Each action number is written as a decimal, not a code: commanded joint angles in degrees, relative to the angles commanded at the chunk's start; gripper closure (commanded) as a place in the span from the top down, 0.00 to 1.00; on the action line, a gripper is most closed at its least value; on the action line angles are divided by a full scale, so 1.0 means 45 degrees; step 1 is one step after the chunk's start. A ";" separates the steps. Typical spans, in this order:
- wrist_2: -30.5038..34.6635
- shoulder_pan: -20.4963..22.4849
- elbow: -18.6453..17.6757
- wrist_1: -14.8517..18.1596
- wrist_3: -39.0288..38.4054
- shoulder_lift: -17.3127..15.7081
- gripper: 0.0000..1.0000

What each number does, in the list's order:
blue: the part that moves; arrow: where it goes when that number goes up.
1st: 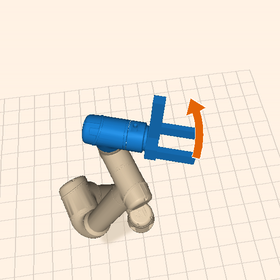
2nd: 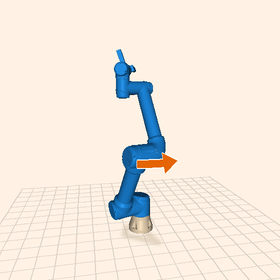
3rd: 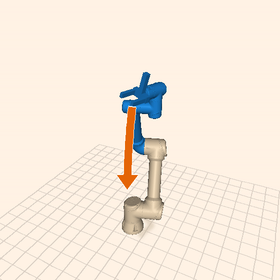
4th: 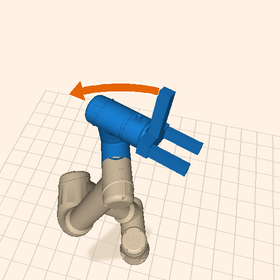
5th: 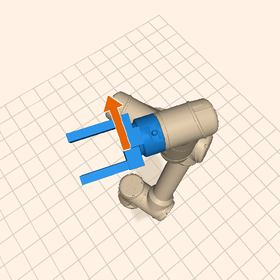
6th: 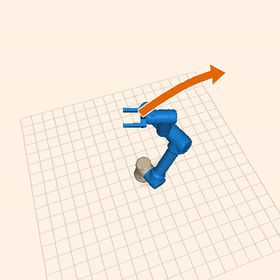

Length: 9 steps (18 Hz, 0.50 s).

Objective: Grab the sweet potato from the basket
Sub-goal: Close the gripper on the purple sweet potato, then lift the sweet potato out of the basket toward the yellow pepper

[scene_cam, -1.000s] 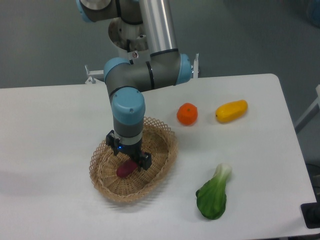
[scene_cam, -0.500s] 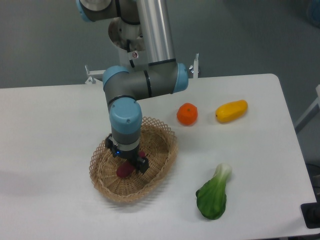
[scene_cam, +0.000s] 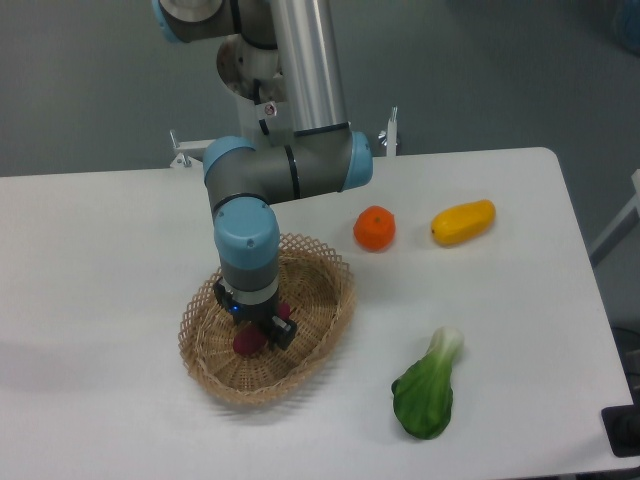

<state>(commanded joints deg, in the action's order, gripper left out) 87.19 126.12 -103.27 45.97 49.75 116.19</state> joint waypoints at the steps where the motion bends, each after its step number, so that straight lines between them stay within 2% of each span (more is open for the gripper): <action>1: 0.0000 0.0000 0.0000 0.0000 0.0000 -0.0020 0.27; 6: 0.0000 0.0000 0.0136 0.0000 0.0020 -0.0195 0.26; 9: -0.0020 0.0078 0.0351 0.0000 0.0329 -0.0662 0.26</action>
<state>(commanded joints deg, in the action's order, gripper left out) 87.10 126.47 -101.69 45.97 51.23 113.21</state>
